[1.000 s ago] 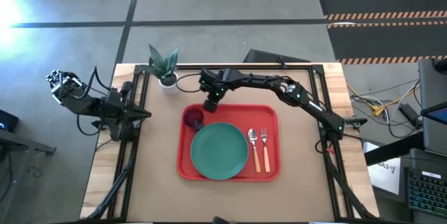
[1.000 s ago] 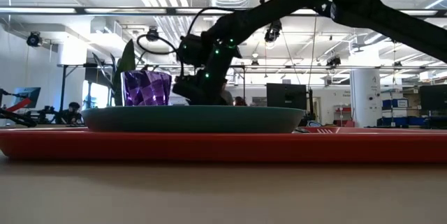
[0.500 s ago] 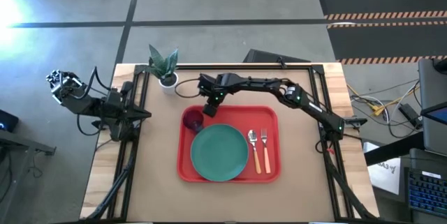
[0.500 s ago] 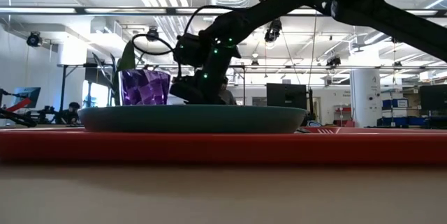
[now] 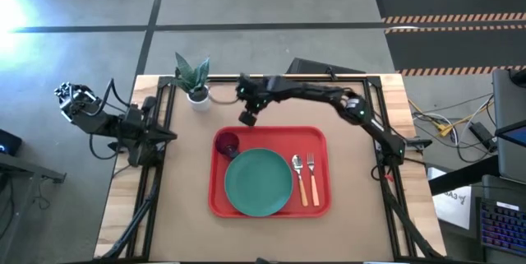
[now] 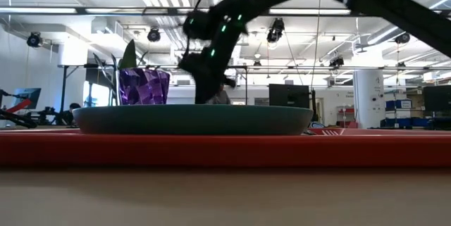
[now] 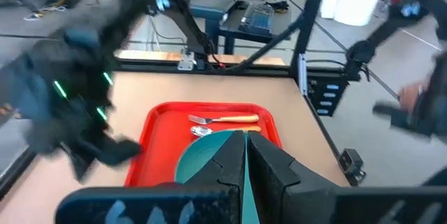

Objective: Pick and place plate/cup/fork/spoon on tray
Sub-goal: Move the red tray to the center of the table, then return to Home Position

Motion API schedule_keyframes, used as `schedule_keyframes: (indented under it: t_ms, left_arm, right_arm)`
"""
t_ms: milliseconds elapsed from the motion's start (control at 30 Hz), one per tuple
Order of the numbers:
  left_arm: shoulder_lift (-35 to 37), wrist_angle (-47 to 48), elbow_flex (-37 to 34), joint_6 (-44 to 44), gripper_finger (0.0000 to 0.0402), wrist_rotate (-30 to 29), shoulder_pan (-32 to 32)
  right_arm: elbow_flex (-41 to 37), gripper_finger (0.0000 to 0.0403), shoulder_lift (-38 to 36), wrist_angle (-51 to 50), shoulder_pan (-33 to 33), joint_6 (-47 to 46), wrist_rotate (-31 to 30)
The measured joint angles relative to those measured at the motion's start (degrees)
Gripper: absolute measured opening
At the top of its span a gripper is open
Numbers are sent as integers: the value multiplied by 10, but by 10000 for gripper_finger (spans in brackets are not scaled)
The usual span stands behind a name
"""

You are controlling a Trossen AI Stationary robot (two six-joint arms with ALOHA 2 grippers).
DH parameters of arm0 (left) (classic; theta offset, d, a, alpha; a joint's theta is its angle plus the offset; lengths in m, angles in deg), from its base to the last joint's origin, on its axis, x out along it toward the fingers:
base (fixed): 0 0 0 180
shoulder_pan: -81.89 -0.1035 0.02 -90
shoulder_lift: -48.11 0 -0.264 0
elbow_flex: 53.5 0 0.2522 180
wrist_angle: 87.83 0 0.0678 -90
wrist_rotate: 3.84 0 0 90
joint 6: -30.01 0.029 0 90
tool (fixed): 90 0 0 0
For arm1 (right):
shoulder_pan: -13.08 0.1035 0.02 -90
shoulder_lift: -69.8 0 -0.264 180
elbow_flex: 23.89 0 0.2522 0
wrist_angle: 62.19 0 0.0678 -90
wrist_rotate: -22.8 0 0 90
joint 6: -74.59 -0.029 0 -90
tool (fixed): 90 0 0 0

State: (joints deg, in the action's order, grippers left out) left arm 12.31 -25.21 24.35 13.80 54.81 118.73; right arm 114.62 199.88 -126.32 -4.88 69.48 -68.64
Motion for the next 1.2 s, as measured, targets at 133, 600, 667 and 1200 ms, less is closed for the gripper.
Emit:
schedule_keyframes:
  t_ms: [133, 600, 667, 1200]
  left_arm:
    - [7, 9, -1, 0, 0, 14, 0]
    - [89, -1, -40, 47, 0, 15, 0]
    - [110, -23, -57, 76, 0, 18, 0]
    - [280, -113, -188, 122, 0, 51, 0]
  right_arm:
    - [0, 8, -71, -1, 4, 19, -1]
    - [-35, 8, -349, 0, 119, 31, -49]
    - [-49, 8, -380, 0, 140, 32, -91]
    - [-183, 9, -517, -8, 268, -136, -117]
